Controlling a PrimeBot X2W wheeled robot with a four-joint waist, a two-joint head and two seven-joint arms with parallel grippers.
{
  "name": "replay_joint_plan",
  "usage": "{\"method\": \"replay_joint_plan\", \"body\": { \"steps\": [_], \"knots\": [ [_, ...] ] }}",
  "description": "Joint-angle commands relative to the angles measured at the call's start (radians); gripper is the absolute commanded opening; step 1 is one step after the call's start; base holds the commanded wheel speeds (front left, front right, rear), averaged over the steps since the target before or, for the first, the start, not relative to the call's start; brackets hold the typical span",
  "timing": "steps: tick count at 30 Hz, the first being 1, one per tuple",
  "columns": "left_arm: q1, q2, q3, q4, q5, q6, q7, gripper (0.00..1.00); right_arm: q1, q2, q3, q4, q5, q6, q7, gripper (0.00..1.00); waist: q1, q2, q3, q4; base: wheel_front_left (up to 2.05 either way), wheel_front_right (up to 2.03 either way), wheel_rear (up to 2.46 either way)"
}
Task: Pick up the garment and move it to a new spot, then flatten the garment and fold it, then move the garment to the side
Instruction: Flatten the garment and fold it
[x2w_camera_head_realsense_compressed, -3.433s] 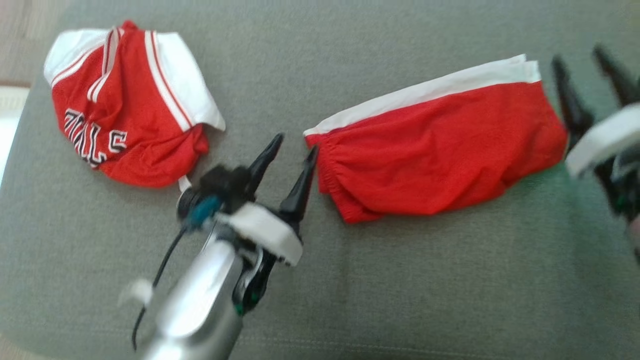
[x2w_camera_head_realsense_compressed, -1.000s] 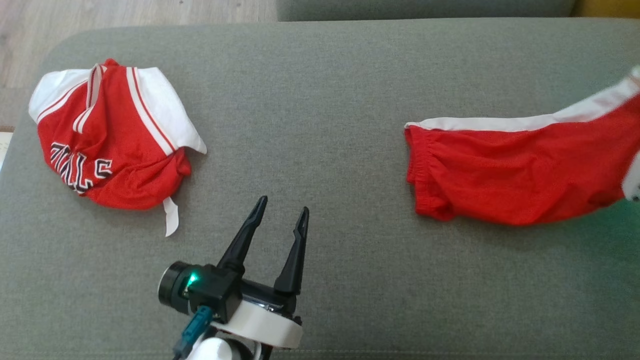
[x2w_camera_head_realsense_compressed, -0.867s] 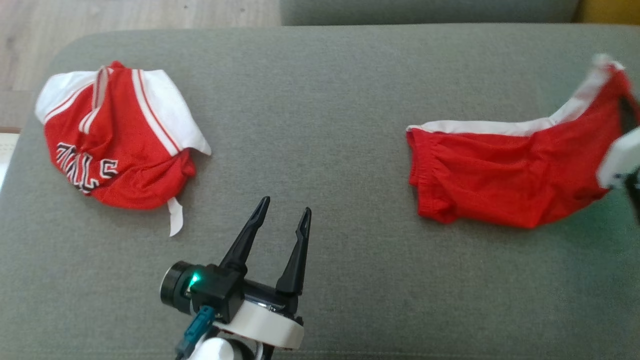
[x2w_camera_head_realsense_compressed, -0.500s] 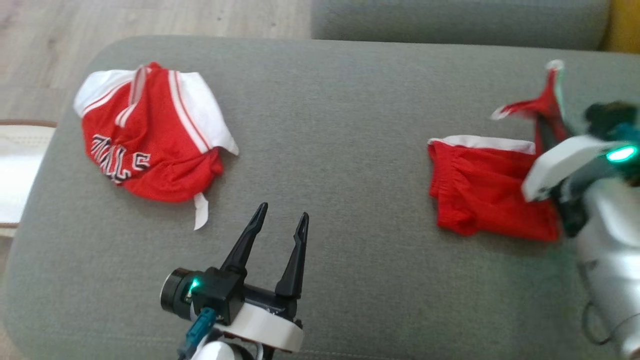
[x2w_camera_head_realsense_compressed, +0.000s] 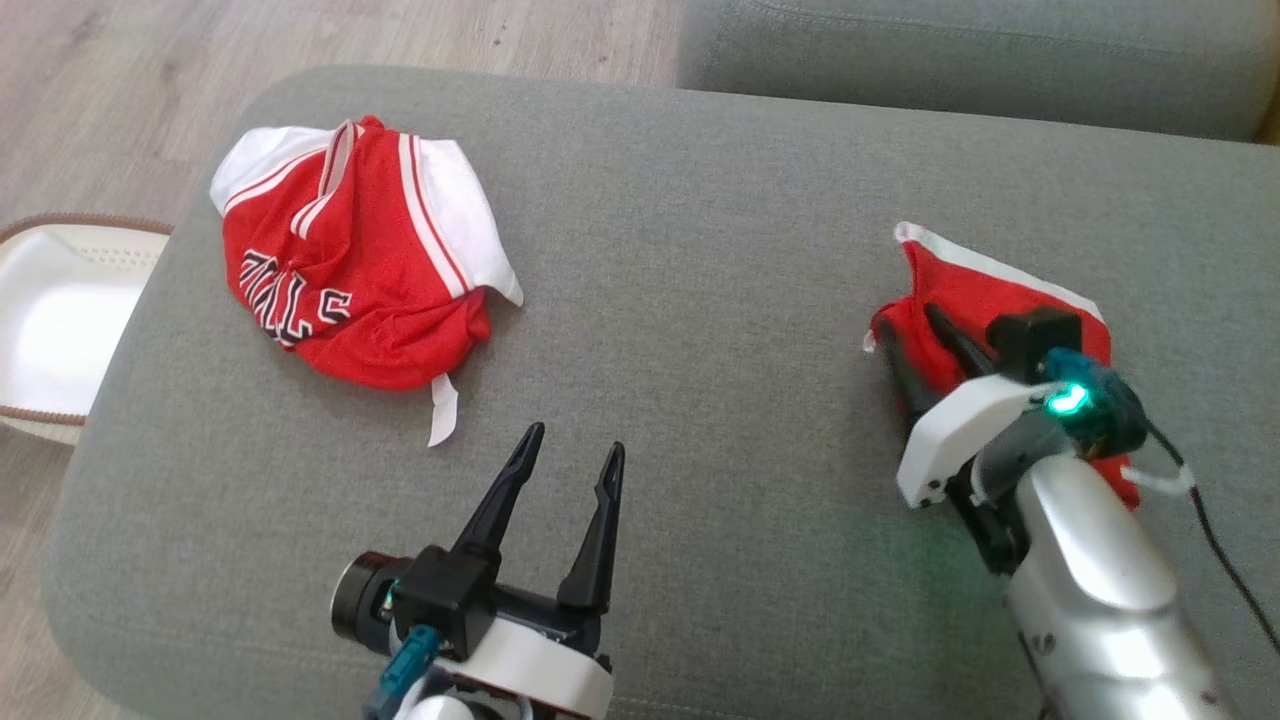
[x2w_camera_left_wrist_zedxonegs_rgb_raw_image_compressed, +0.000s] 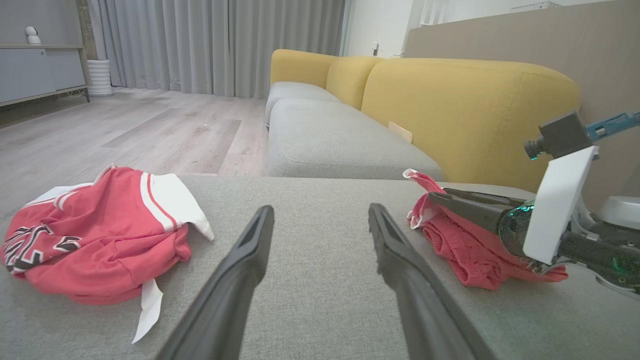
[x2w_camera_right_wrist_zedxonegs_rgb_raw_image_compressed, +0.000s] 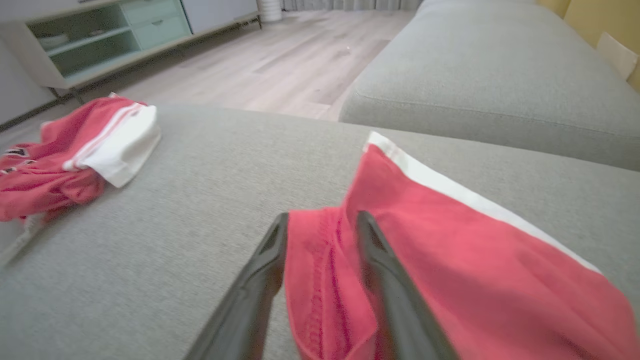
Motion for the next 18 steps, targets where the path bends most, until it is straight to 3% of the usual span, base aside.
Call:
{"method": "replay_joint_plan", "body": {
  "steps": [1, 6, 18],
  "knots": [
    [-0.018, 0.000, 0.030, -0.025, -0.007, 0.006, -0.006, 1.00, 0.004, 0.022, 0.014, -0.087, 0.023, -0.001, -0.001, 1.00, 0.0000, 0.0000, -0.004, -0.003, 0.00, 0.00, 0.00],
    [-0.009, 0.000, 0.038, -0.022, -0.004, 0.007, -0.006, 1.00, 0.088, 0.032, 0.011, -0.242, 0.069, -0.001, 0.000, 1.00, 0.0000, 0.0000, -0.018, -0.018, 0.00, 0.00, 0.00],
    [0.043, 0.000, 0.084, -0.026, 0.025, -0.006, -0.006, 1.00, 0.474, 0.006, -0.071, -0.597, 0.128, -0.001, 0.086, 1.00, 0.0000, 0.0000, -0.068, -0.088, 0.00, 0.00, 0.00]
  ]
}}
